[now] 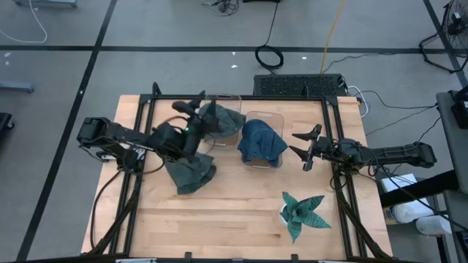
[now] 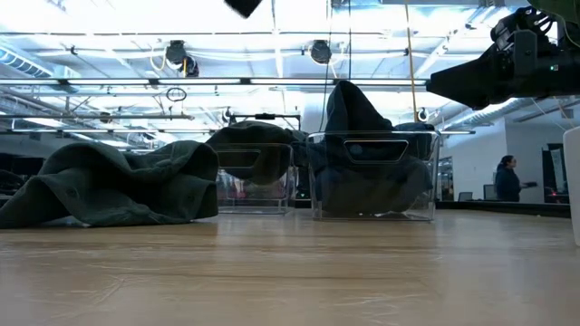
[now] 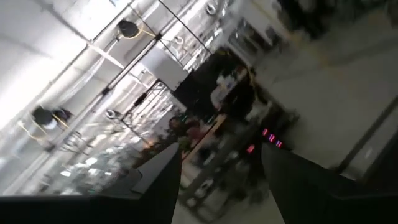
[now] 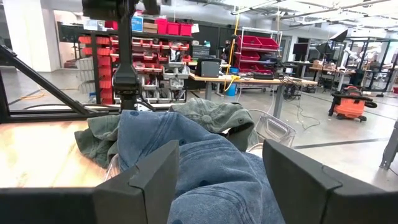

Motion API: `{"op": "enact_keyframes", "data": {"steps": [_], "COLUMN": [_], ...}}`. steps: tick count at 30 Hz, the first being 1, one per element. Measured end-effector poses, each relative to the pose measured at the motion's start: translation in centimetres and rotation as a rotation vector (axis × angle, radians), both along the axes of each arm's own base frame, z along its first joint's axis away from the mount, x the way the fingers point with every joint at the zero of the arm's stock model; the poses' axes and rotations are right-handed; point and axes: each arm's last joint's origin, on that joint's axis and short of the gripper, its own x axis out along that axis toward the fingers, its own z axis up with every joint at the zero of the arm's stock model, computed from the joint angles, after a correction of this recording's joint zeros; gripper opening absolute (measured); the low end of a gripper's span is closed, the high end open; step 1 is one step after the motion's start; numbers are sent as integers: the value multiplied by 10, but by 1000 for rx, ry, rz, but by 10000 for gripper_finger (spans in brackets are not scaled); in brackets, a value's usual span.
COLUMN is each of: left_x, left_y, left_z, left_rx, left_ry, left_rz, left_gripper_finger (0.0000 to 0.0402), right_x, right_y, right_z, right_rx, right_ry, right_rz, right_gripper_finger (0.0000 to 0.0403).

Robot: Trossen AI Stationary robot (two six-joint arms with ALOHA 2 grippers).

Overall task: Pick & Place hat
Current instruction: Put the top black cap into the left transparent bin

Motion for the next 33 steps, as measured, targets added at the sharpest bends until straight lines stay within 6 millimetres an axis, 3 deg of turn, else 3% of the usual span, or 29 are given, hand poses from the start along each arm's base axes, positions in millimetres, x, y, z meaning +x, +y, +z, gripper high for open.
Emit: {"op": "enact_keyframes", "data": {"steps": [3, 6, 10, 14, 21, 28, 33], "left_x": [4, 12, 27, 39, 38, 25, 17], "left_y": [-1, -4, -7, -2, 29, 62, 82], "left_z": [13, 16, 14, 8, 20, 37, 32], "left_rx": [16, 64, 101, 14, -223, -386, -556], "left_ry": [-127, -147, -39, 115, 258, 222, 197], "left_rz": [-96, -249, -453, -579, -525, -372, -396], "left_gripper_finger": [230, 230, 230, 230, 230, 230, 230], "right_x": [0, 0, 0, 0, 0, 0, 0], "right_y": [0, 0, 0, 0, 0, 0, 0], "right_z": [0, 0, 0, 0, 0, 0, 0], "right_rx": [0, 0, 0, 0, 0, 0, 0], "right_ry": [0, 1, 1, 1, 0, 0, 0], "right_rz": [0, 0, 0, 0, 0, 0, 0], "right_gripper_finger": [222, 222, 222, 222, 222, 222, 222]}}
